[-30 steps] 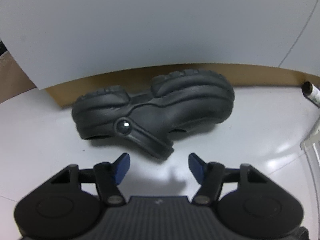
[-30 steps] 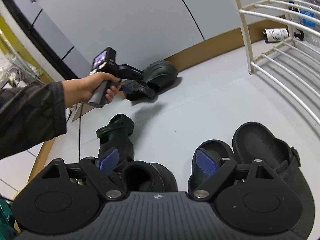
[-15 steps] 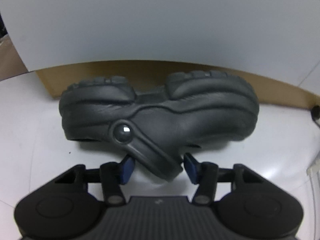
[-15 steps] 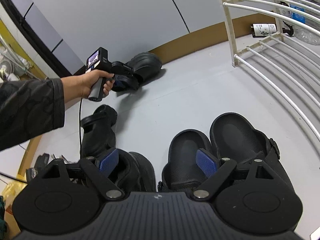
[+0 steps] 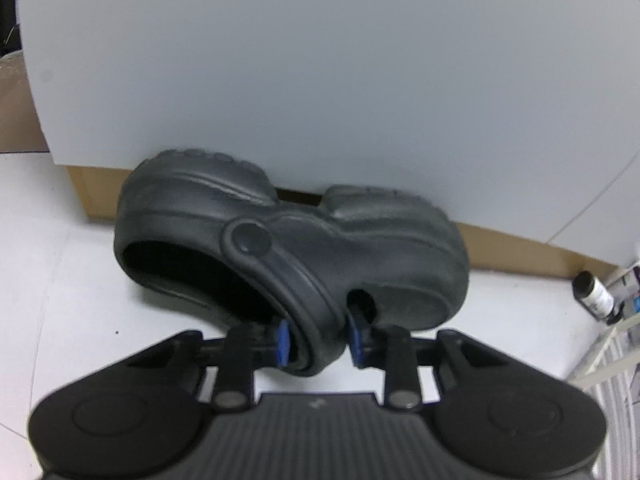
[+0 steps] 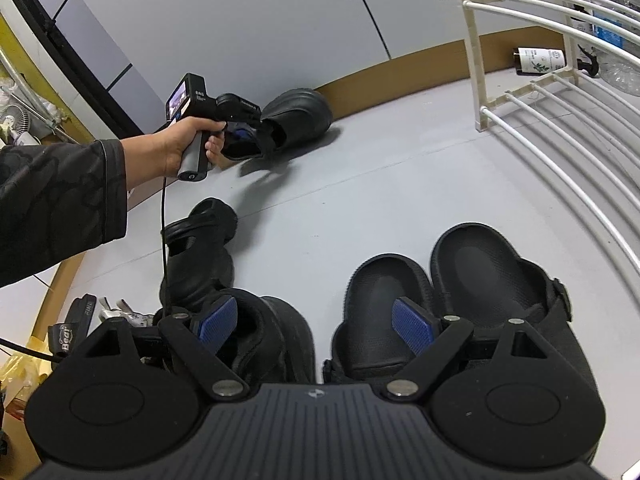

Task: Organize scattered shoes
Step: 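Lower the left gripper onto the black clog and close it on the heel, then lift and carry the black clog with the left gripper toward the shoe row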

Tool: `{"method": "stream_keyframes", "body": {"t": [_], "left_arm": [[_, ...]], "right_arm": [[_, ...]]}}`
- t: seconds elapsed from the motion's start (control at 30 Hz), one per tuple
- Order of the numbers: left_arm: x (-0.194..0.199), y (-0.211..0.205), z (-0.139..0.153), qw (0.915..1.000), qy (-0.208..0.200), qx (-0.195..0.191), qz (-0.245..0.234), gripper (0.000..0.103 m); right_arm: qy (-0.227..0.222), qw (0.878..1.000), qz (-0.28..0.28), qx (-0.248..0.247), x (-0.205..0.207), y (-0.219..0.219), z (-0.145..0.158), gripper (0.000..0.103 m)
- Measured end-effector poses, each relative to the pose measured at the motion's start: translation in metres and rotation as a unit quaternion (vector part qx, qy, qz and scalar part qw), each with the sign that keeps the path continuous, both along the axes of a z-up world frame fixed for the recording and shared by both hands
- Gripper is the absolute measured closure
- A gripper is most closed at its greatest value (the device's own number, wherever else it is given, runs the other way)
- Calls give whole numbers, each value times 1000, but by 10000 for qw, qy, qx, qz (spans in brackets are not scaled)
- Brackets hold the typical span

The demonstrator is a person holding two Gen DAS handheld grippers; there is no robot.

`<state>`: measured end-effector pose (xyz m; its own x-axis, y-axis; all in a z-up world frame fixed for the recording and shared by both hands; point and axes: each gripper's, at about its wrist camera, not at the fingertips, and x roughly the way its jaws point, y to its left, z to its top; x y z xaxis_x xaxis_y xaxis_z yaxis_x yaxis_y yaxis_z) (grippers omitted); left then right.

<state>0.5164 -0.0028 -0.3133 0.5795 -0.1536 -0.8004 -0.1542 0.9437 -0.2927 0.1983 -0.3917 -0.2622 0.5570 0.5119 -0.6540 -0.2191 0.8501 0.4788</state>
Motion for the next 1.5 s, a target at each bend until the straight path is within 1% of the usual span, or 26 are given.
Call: {"method": "stream_keyframes", "body": {"t": [0.03, 0.1, 0.2, 0.33, 0.53, 0.77, 0.93, 1.17, 1.23, 1.3, 1.37, 1.43, 1.5], "left_arm": [[-1, 2, 8, 10000, -9, 3, -35, 77], [-2, 6, 24, 9999, -28, 10, -104, 82], [-4, 13, 45, 9998, -29, 39, -177, 86], [-13, 35, 64, 9997, 93, 189, -117, 87], [-46, 91, 89, 9994, -50, 221, 278, 86], [-86, 158, 118, 9967, -220, 232, 750, 87], [-119, 193, 118, 9947, -255, 134, 991, 86], [-150, 226, 91, 9910, -249, 57, 1314, 87], [-164, 235, 89, 9900, -219, -9, 1396, 87], [-160, 248, 100, 9878, -176, -85, 1543, 87], [-176, 250, 102, 9855, -145, -149, 1686, 87], [-179, 266, 93, 9849, -140, -198, 1714, 87], [-189, 274, 88, 9836, -122, -297, 1775, 87]], "right_arm": [[-7, 10000, 6, 30, 0, 3, 0, 14], [-17, 10000, 1, 67, 1, 7, 1, 14], [-43, 9998, -52, 179, 5, 17, 4, 14], [-132, 9994, -61, 314, 8, 30, 9, 14], [-186, 9986, 0, 493, 12, 56, 13, 14], [-251, 9980, 136, 567, 15, 84, 19, 14], [-262, 9978, 232, 563, 13, 104, 21, 14], [-217, 9978, 421, 473, 8, 132, 21, 14], [-205, 9977, 478, 435, 7, 138, 21, 14], [-186, 9975, 557, 397, 6, 145, 21, 14], [-168, 9970, 685, 319, 6, 154, 22, 14], [-166, 9964, 781, 284, 7, 161, 24, 14], [-191, 9959, 847, 273, 7, 164, 28, 14]]}}
